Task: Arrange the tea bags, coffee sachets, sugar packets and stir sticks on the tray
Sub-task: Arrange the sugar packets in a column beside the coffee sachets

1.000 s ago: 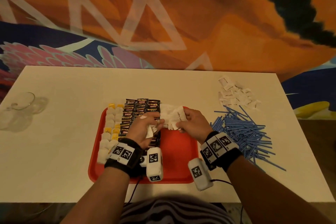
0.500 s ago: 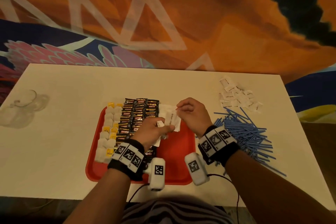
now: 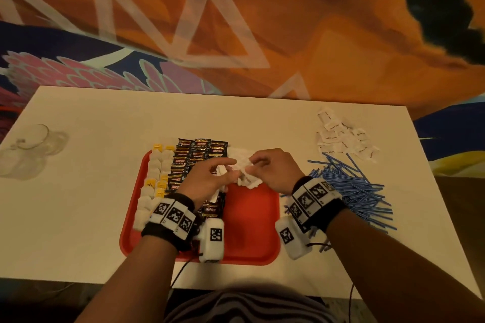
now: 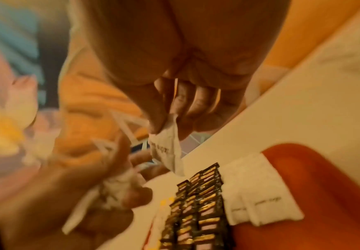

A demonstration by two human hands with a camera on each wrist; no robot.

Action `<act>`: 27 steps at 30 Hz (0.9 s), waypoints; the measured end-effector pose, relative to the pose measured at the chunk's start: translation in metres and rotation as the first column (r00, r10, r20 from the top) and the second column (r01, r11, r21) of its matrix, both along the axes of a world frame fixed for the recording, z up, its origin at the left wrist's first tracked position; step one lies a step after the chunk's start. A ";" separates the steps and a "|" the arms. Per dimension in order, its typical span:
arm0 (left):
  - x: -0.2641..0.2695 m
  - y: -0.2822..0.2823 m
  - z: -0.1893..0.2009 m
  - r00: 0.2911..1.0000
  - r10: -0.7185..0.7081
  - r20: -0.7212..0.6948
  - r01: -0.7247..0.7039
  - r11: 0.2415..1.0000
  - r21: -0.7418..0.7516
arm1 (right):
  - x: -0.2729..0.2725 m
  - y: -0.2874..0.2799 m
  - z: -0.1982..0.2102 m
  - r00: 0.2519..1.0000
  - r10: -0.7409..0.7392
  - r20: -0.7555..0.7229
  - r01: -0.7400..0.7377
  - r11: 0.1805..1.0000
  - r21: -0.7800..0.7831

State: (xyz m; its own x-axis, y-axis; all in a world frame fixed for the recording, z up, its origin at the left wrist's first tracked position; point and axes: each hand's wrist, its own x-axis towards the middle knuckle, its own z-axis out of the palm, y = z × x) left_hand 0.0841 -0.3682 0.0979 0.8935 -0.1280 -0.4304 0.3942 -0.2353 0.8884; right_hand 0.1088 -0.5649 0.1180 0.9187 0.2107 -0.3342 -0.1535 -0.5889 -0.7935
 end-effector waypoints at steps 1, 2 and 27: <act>0.002 0.000 0.002 0.998 -0.050 0.026 0.050 0.999 0.007 | 0.000 0.002 0.001 0.999 0.052 0.008 -0.052 0.998 -0.030; 0.003 -0.002 0.003 0.994 -0.096 0.050 0.094 0.995 0.030 | 0.000 0.004 0.000 0.998 0.067 0.012 -0.067 0.998 -0.020; -0.034 0.047 -0.078 0.886 0.413 -0.209 -0.405 0.911 0.083 | -0.010 0.009 -0.124 0.973 -0.092 -0.211 0.031 0.961 -0.274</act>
